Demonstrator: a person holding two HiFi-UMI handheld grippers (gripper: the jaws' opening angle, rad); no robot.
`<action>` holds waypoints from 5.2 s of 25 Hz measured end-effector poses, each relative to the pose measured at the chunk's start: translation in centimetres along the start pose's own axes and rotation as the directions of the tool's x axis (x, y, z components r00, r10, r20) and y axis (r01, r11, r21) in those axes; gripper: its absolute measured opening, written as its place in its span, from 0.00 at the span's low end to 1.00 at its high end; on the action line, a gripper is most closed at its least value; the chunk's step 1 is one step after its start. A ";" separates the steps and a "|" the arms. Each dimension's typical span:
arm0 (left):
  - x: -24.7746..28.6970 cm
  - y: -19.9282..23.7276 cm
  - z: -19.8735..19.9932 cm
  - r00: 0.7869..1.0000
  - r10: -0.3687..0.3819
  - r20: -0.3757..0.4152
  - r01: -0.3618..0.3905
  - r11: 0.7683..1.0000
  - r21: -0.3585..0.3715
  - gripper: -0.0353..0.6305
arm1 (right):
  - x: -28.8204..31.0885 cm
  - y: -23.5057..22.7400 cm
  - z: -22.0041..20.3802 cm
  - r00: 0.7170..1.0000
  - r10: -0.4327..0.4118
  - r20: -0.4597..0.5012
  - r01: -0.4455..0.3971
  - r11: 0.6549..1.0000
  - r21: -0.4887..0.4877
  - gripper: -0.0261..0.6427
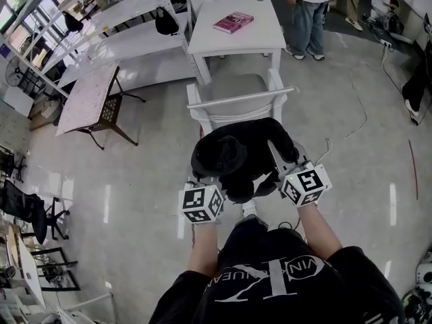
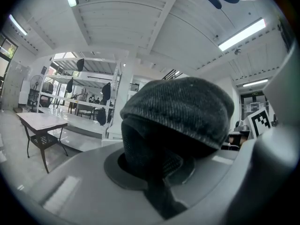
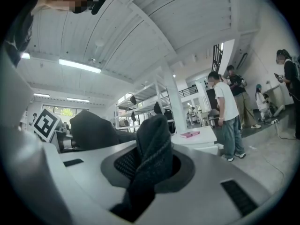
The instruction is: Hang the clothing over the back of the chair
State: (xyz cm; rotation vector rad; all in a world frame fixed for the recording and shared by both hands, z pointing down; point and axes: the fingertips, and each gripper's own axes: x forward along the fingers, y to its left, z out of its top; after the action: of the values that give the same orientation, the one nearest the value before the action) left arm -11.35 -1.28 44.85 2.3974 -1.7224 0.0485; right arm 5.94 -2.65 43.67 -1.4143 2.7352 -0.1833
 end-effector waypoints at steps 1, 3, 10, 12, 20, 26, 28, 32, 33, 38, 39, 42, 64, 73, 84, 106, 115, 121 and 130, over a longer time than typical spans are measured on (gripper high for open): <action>0.7 0.2 0.1 1.000 -0.003 -0.003 0.003 1.000 0.001 0.14 | 0.5 -0.4 0.0 1.000 -0.001 -0.002 0.001 1.000 0.000 0.16; 1.9 0.6 0.4 1.000 -0.008 -0.005 0.008 1.000 0.004 0.14 | 1.4 -0.9 0.2 1.000 -0.004 -0.004 0.004 1.000 -0.002 0.16; 5.8 1.8 1.5 0.998 -0.055 -0.009 0.055 0.998 0.001 0.14 | 4.4 -2.5 1.0 1.000 -0.022 -0.007 0.021 1.000 -0.008 0.16; 7.0 2.1 1.7 0.996 -0.085 -0.018 0.086 0.996 0.006 0.14 | 5.3 -2.9 1.2 1.000 -0.027 -0.007 0.027 1.000 -0.008 0.16; 10.9 1.9 3.2 0.969 -0.246 -0.037 0.248 0.967 0.062 0.13 | 8.6 -4.2 2.5 0.999 -0.043 0.012 0.043 0.999 -0.013 0.16; 13.0 1.1 5.5 0.939 -0.344 -0.012 0.344 0.935 0.087 0.14 | 10.8 -3.9 4.3 0.999 -0.014 0.050 0.016 0.999 -0.036 0.16; 13.2 1.4 6.7 0.940 -0.341 0.011 0.339 0.938 0.076 0.14 | 10.9 -4.4 5.7 0.997 -0.020 0.071 0.022 0.999 -0.031 0.16; 14.2 2.0 9.4 0.939 -0.339 0.053 0.336 0.940 0.062 0.13 | 11.8 -5.8 8.8 0.993 -0.024 0.117 0.026 0.999 -0.020 0.16; 14.5 2.0 10.2 0.938 -0.342 0.062 0.338 0.939 0.065 0.13 | 12.1 -6.1 9.6 0.992 -0.023 0.127 0.025 1.000 -0.016 0.16; 15.6 1.8 14.3 0.917 -0.373 0.143 0.372 0.928 0.031 0.13 | 14.1 -6.6 14.0 0.979 0.016 0.204 -0.017 1.000 0.002 0.16; 15.7 1.9 15.4 0.912 -0.377 0.163 0.378 0.925 0.027 0.13 | 14.5 -6.6 15.0 0.975 0.030 0.218 -0.032 0.999 0.003 0.16; 16.6 2.4 18.6 0.899 -0.377 0.223 0.386 0.922 0.000 0.13 | 16.0 -7.0 17.9 0.964 0.067 0.256 -0.071 0.997 0.007 0.16; 33.1 7.8 21.6 0.944 -0.266 0.197 0.266 0.964 0.030 0.14 | 31.7 -18.3 18.7 0.986 0.095 0.134 -0.100 0.995 0.028 0.16; 40.6 11.3 16.2 0.983 -0.175 0.063 0.173 0.984 0.031 0.14 | 38.1 -23.6 11.9 0.995 0.088 -0.037 -0.089 0.996 -0.030 0.16; 44.8 13.1 8.1 0.982 -0.095 -0.163 0.114 0.987 0.111 0.14 | 41.2 -26.4 2.1 0.955 0.069 -0.288 -0.117 0.981 -0.152 0.16; 46.1 13.7 -1.3 0.914 -0.037 -0.405 0.093 0.988 0.122 0.15 | 39.9 -28.1 -8.0 0.817 0.087 -0.571 -0.187 0.975 -0.119 0.25; 46.2 13.3 -2.7 0.899 -0.033 -0.437 0.104 0.985 0.141 0.15 | 38.8 -28.6 -11.2 0.726 0.133 -0.675 -0.141 0.989 0.043 0.38; 46.3 13.4 -3.4 0.888 -0.035 -0.459 0.106 0.986 0.131 0.15 | 38.1 -29.2 -11.9 0.706 0.141 -0.694 -0.105 0.990 0.094 0.46; 46.3 13.1 -5.1 0.849 -0.042 -0.527 0.130 0.983 0.131 0.15 | 37.5 -28.0 -11.8 0.698 0.176 -0.695 -0.142 0.984 0.107 0.47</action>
State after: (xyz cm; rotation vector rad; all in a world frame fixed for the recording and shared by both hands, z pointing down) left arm -8.22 -47.74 57.89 2.2672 -1.3915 0.7837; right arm 5.66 -48.32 59.15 -1.2621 3.3860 -0.9623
